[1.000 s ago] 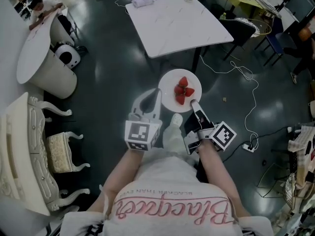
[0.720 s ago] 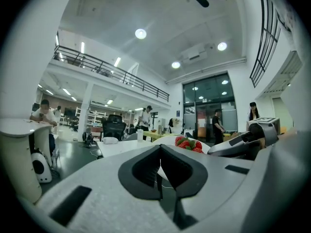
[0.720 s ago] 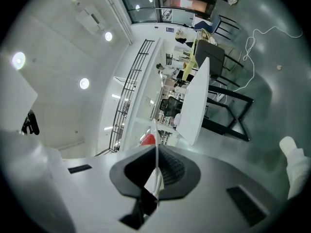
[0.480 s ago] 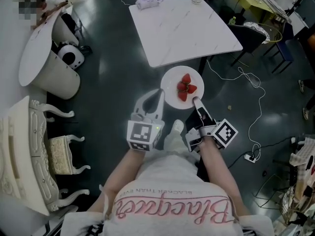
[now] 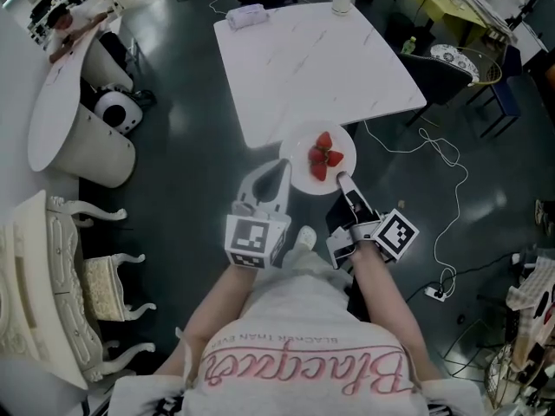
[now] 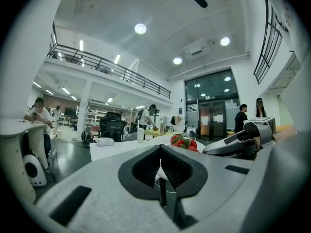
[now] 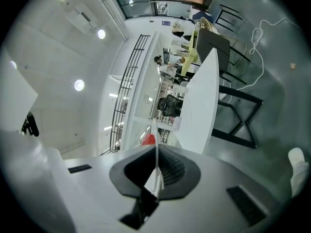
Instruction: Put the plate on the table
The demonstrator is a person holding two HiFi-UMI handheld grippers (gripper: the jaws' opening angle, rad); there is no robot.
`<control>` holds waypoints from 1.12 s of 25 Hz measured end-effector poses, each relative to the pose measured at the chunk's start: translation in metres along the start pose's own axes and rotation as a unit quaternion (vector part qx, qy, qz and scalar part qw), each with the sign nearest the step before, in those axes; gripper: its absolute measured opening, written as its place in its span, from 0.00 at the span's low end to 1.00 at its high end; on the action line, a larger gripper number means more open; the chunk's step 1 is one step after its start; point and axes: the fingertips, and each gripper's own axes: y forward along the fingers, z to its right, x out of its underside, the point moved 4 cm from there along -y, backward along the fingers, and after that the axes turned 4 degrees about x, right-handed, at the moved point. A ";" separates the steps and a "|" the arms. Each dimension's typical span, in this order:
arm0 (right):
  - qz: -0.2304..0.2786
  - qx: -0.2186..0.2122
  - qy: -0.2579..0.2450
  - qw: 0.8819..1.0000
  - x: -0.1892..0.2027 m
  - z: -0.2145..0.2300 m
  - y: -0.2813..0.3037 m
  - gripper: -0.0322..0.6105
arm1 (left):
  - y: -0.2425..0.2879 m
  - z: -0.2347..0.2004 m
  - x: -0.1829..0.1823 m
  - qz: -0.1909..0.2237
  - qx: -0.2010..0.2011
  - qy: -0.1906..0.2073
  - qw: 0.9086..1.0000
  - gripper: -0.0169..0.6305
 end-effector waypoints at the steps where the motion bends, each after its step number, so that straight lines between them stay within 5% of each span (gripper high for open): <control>1: 0.000 -0.001 0.003 1.000 -0.008 0.002 0.007 0.07 | 0.011 -0.001 -0.001 0.001 -0.001 0.000 1.000 0.03; 12: 0.001 -0.007 0.012 1.000 -0.083 0.023 0.065 0.07 | 0.100 -0.017 -0.008 0.008 -0.019 0.006 1.000 0.04; 28: -0.007 0.007 0.015 1.000 -0.125 0.046 0.127 0.07 | 0.167 -0.060 -0.005 0.003 -0.041 -0.004 0.999 0.04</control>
